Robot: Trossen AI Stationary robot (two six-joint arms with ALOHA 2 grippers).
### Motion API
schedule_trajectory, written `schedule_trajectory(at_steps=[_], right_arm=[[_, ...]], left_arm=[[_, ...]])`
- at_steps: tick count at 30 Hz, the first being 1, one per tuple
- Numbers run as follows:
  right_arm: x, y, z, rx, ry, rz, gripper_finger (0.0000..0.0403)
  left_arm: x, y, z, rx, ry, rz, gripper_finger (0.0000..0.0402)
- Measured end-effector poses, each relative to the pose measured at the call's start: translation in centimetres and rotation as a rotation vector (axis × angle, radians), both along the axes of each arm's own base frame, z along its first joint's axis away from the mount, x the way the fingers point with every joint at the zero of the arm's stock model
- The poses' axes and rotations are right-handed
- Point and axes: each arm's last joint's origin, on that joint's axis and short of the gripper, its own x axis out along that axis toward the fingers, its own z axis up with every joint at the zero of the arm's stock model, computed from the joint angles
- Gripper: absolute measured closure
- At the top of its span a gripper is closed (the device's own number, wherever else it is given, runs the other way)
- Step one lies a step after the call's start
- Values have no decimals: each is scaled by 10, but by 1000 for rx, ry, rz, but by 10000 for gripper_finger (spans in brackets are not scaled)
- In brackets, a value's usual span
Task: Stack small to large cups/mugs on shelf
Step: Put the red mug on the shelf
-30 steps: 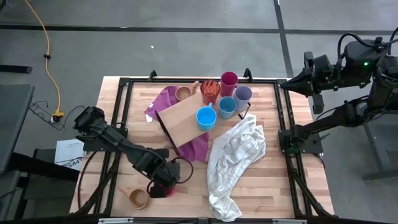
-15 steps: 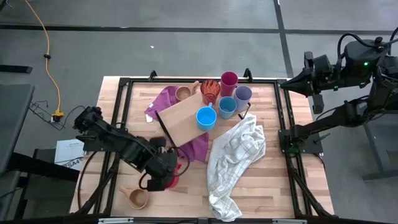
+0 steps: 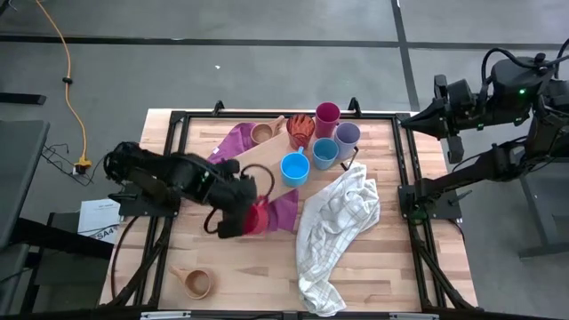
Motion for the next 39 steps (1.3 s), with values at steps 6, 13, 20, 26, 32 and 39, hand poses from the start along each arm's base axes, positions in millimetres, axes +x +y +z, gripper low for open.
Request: schedule_trajectory(at_steps=[6, 13, 20, 26, 32, 39], right_arm=[[0, 0, 0, 8, 4, 1, 403], [1, 0, 0, 21, 5, -3, 403], [7, -1, -1, 34, 11, -9, 403], [18, -2, 1, 34, -3, -10, 403], [29, -3, 0, 35, 10, -9, 403], [42, -5, -3, 33, 37, -8, 403]], left_arm=[[-3, 32, 6, 16, -1, 3, 401], [-2, 70, 8, 13, 23, -24, 401], [-4, 103, 8, 50, 49, -51, 401], [-9, 130, 8, 81, 72, -59, 401], [-15, 155, 7, 98, 88, -22, 401], [-12, 180, 5, 127, 54, -1, 401]])
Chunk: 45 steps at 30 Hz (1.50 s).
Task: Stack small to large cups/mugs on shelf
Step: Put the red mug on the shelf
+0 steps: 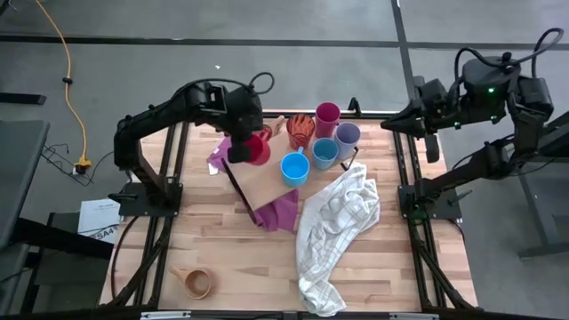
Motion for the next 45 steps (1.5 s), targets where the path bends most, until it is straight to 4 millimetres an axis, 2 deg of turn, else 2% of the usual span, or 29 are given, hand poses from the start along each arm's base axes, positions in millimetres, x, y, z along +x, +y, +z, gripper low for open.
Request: schedule_trajectory(at_steps=[12, 20, 33, 45], right_arm=[[5, -1, -1, 2, 12, -2, 403], [4, -1, -1, 1, 10, -1, 403], [4, -1, -1, 1, 10, 0, 403], [5, -1, -1, 1, 5, 0, 403]], left_arm=[[21, 34, -27, -16, 63, -9, 401], [31, 39, -35, -19, 65, -36, 401], [34, 56, -41, -36, 22, -10, 401], [39, 61, -45, -48, 7, -10, 401]])
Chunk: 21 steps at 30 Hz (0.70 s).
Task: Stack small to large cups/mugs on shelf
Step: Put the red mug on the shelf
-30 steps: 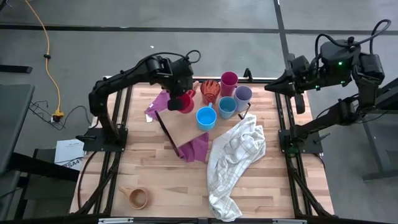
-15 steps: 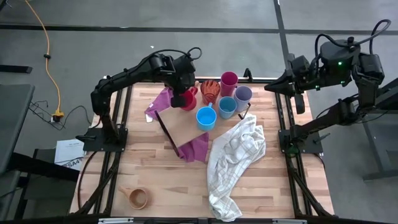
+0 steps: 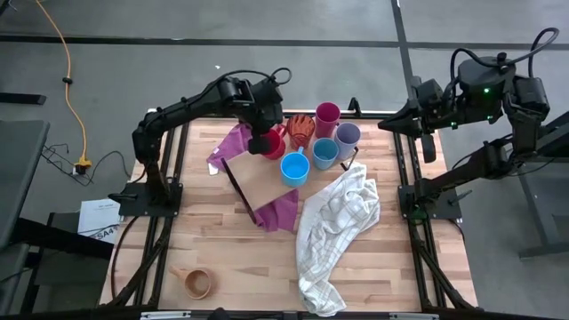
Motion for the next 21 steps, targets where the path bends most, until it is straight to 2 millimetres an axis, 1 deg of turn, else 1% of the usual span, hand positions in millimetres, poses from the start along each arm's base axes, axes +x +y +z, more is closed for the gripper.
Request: schedule_trajectory(at_steps=[5, 14, 21], right_arm=[[0, 0, 0, 0, -3, 0, 403], [0, 0, 0, 0, -3, -1, 403], [0, 0, 0, 3, -3, -2, 403]], left_arm=[[2, 4, -5, -12, 11, 6, 401], [6, 5, -8, -14, 9, -6, 401], [8, 7, -9, -5, 2, -17, 389]])
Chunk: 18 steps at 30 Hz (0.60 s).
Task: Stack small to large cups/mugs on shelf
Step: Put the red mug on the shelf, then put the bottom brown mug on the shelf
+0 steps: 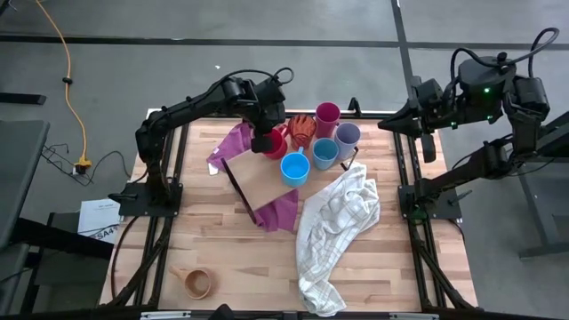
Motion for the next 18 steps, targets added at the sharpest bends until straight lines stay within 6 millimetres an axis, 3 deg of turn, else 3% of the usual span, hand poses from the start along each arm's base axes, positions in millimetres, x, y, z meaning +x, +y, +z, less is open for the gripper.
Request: schedule_trajectory(at_steps=[8, 18], right_arm=[[0, 0, 0, 0, 0, 0, 403], [0, 0, 0, -3, 0, 1, 403]], left_arm=[[-1, 2, 0, 6, 4, 7, 388], [-1, 2, 0, -9, -5, -12, 348]])
